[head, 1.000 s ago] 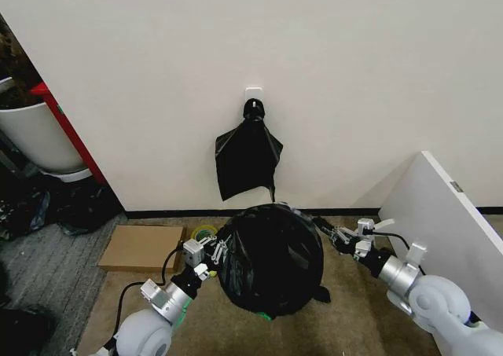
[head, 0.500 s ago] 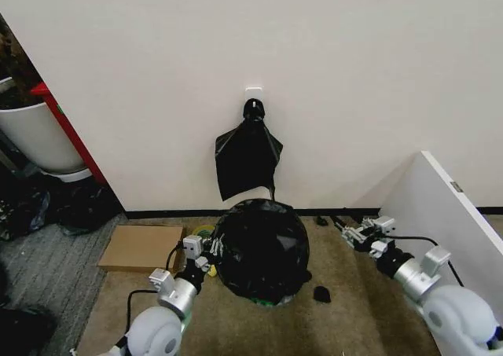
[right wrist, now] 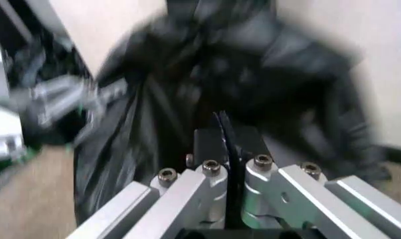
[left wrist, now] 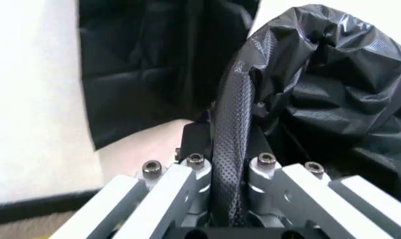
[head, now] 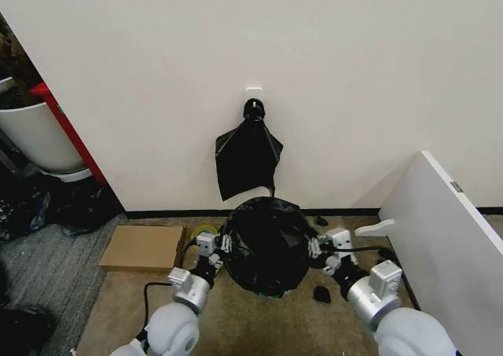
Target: Place the garbage bag over the trash bin.
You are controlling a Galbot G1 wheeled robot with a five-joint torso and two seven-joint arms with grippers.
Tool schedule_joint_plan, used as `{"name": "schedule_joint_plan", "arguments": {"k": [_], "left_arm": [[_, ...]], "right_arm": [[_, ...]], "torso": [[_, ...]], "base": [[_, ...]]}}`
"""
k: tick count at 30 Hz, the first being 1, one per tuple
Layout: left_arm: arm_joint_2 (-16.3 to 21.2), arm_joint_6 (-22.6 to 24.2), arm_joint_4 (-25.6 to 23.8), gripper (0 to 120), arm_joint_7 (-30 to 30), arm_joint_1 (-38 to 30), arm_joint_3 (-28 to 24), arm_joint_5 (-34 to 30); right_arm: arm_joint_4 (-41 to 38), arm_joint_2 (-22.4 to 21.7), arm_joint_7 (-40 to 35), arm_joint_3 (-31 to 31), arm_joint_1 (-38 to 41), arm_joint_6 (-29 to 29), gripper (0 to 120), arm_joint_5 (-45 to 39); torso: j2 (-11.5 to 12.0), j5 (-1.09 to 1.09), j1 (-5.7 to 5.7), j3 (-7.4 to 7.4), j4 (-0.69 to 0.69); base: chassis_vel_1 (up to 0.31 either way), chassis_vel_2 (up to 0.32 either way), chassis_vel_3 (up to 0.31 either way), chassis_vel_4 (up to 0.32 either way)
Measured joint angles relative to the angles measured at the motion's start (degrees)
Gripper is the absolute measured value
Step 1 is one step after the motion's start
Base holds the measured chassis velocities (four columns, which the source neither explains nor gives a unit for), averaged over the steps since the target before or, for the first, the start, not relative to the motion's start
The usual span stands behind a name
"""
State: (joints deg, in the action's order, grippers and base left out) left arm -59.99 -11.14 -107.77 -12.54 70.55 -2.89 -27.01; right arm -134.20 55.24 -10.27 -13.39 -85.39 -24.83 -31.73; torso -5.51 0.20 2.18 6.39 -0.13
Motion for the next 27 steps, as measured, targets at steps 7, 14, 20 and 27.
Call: {"name": "schedule_joint_plan", "arguments": {"k": [7, 14, 20, 27], "left_arm": [[-1.1, -0.2, 1.3, 3, 0.4, -1.4, -2.3, 3.8], [-1.7, -0.5, 1.4, 3, 1.0, -1.1, -3.8, 9.2], [-0.9, -1.3, -0.7, 3, 2.4, 2.1, -3.3, 12.8], [0.0, -2.4, -2.2, 3, 3.1, 4.9, -1.3, 13.3]], "right_arm": [[6.5, 1.2, -1.9, 5.4, 4.3, -2.9, 0, 3.6], [16.5, 5.6, -6.7, 16.3, 14.1, -5.6, 0, 9.9], [24.4, 9.0, -8.6, 22.3, 22.2, -10.6, 0, 15.7], [29.9, 8.2, -7.2, 21.7, 23.4, -9.8, 0, 21.1]], "torso": [[0.0, 0.01, 0.00, 0.00, 0.00], [0.0, 0.02, 0.00, 0.01, 0.01], [0.0, 0.00, 0.00, 0.01, 0.00], [0.0, 0.00, 0.00, 0.01, -0.01]], "base": [[0.000, 0.000, 0.000, 0.000], [0.000, 0.000, 0.000, 0.000], [0.000, 0.000, 0.000, 0.000], [0.000, 0.000, 0.000, 0.000]]}}
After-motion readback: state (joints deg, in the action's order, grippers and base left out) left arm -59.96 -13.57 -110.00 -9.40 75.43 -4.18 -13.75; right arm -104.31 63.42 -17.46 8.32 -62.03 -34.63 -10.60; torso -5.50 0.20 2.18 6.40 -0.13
